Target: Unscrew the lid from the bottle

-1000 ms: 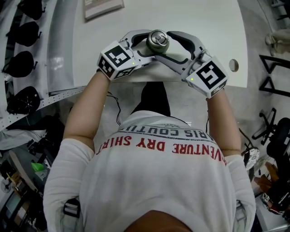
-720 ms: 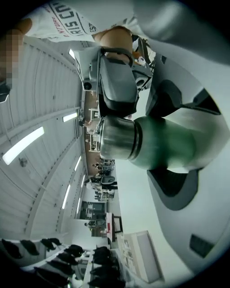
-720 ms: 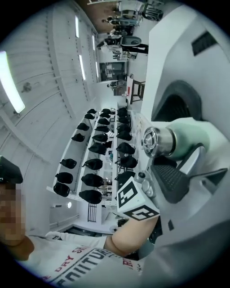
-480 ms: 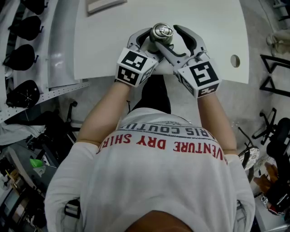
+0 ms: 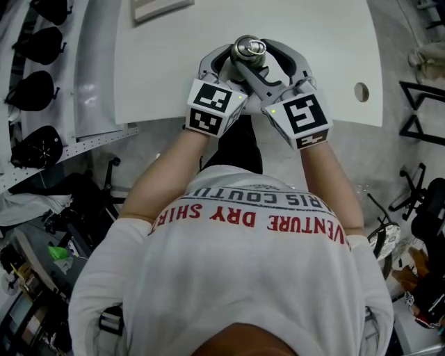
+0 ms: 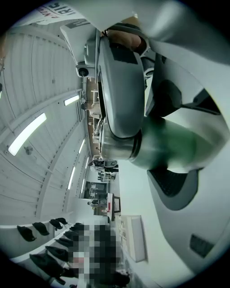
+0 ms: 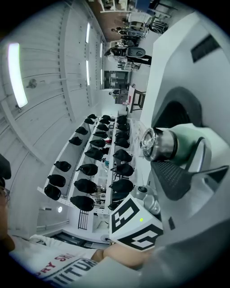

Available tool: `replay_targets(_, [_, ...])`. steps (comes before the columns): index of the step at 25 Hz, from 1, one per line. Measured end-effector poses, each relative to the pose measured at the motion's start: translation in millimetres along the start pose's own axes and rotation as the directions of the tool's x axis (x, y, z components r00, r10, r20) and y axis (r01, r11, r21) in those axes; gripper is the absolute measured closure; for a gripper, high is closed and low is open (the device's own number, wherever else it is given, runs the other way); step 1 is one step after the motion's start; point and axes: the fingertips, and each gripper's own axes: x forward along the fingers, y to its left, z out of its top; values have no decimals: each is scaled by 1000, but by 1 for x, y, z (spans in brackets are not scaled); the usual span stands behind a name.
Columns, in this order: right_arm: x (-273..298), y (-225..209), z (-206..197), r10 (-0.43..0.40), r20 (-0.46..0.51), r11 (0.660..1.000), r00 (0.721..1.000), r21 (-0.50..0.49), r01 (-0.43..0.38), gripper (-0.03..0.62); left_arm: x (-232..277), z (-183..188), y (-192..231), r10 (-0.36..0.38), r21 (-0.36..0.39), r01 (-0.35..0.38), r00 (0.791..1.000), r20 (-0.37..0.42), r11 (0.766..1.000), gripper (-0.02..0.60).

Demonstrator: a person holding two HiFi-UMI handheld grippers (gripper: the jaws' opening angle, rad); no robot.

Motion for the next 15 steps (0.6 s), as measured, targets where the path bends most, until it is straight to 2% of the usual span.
replay_targets(4, [0,0,0,20,0,1000,1000,3,-20,362,0,-2,-1,-22,12,22,1000,-18,1000,215])
replay_targets(8, [1,1,0,78,-2,997,997,-4,-78,364,-1,-3,0,-107,54,108,994,-22,993,215])
replay_targets(12, [4,2,-1,144,-20,989,989,-30,-145,364,-1,-3,2,-227,106,230,973,-40,967,215])
replay_targets(15, [5,1,1,198,-29,979,980,-53,-199,364,-1,-3,1,-310,140,319,947,-82,937,215])
